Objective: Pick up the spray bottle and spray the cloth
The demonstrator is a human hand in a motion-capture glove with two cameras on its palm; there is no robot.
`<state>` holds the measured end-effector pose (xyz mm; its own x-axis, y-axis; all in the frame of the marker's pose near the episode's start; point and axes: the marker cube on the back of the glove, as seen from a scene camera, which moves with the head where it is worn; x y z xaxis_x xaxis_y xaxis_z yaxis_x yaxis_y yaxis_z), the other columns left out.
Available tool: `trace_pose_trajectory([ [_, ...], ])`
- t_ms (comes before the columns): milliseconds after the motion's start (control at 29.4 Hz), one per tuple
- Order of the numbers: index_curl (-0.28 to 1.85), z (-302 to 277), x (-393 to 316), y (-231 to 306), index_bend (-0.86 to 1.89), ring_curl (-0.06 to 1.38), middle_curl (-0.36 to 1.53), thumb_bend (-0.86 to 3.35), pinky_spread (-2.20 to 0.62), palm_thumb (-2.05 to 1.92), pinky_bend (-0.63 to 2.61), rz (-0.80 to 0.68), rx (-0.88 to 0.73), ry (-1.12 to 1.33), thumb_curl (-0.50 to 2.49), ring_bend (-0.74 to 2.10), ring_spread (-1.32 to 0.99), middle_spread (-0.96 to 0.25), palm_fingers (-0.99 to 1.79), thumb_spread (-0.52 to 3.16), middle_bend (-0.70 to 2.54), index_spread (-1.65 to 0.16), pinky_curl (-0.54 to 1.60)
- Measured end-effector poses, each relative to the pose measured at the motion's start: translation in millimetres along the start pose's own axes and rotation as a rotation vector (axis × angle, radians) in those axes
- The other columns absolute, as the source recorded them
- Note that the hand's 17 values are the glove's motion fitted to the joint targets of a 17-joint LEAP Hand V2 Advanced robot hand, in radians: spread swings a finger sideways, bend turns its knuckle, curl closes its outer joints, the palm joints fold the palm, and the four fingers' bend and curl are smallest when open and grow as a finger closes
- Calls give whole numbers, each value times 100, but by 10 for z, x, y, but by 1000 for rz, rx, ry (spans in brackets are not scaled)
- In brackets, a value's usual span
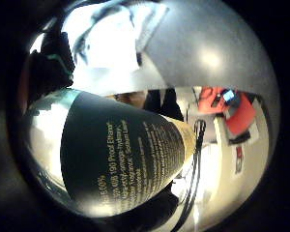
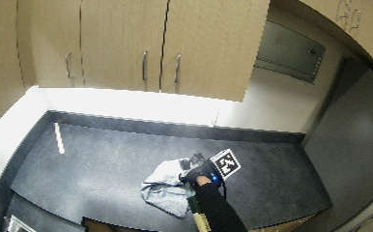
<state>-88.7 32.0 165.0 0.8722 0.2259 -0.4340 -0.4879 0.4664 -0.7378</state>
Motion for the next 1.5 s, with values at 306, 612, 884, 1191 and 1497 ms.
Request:
trace_pose_trajectory([
  [306, 62, 116, -198, 584, 31, 52, 57, -2, 2, 122, 18, -592, 382, -94, 73, 29, -6, -1, 113, 62, 30, -13, 41],
  [612, 63, 59, -253, 716, 31, 52, 57, -2, 2, 121, 19, -813, 522, -180, 74, 29, -6, -2, 114, 62, 30, -12, 41],
  [884, 63, 88, -256, 715, 32, 52, 57, -2, 2, 121, 19, -811, 537, -185, 74, 29, -7, -2, 114, 62, 30, -13, 42],
  [1191, 63, 479, -432, 715, 31, 53, 57, -2, 1, 120, 19, -868, 493, -182, 74, 29, -7, -2, 114, 61, 30, -13, 42],
  [1497, 63, 1058, -726, 781, 32, 53, 58, -2, 0, 121, 18, -914, 406, -222, 75, 29, -7, -3, 113, 62, 30, -13, 41],
])
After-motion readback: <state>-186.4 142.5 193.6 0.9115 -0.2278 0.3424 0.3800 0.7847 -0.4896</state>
